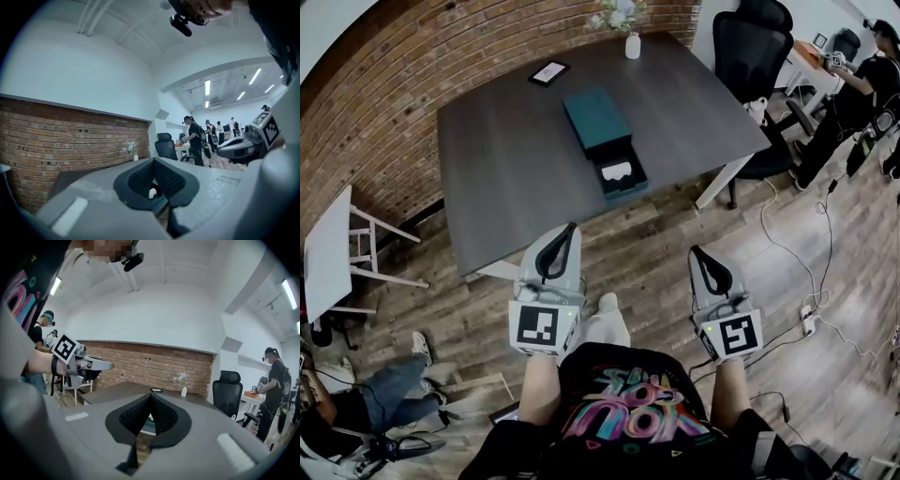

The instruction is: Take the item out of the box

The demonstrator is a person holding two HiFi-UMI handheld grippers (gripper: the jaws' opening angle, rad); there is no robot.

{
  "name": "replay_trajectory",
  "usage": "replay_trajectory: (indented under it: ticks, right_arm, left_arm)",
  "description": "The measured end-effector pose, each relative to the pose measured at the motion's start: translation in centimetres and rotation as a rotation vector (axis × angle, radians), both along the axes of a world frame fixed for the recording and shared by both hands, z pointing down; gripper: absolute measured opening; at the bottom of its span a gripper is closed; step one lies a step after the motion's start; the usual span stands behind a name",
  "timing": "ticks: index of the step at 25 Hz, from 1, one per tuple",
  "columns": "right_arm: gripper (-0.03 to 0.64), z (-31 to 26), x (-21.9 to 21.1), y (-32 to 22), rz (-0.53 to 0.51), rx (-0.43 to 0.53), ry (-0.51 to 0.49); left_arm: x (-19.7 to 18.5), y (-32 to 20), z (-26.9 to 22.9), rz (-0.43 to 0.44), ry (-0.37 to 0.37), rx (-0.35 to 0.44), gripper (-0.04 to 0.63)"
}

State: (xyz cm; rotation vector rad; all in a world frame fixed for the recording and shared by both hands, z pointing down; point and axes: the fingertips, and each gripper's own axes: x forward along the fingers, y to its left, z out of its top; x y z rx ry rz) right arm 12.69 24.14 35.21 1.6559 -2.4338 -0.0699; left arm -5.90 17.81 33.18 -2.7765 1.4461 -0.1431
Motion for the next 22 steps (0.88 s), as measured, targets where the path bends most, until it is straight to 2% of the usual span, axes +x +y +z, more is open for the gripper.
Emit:
replay_trajectory:
  ticks: [9,13,16,22]
  right_arm:
    - [0.000,0.0,-0.4,-7.8,0.038,-0.009,0.006]
    - [0.000,0.7,-0.7,-9.6,0.054,-0.024,0.009]
    - [0.000,1.0,-0.8,-10.4,0.066,-0.070,0.020]
    - [0.000,1.6,-0.6,-12.7,0.061,-0.065,0.009]
  left_arm:
    - [-0.9,-8.3,0.5,0.022,0.001,-0.021,-0.002]
    - [-1.3,-10.2,1.4,0.032,-0.007,-0.040,-0.002]
    - [-1.2,-11.1,1.7,0.041,-0.009,-0.051,-0.001]
    - [-1.0,-13.0,2.9,0.055,-0.032,-0.060,-0.001]
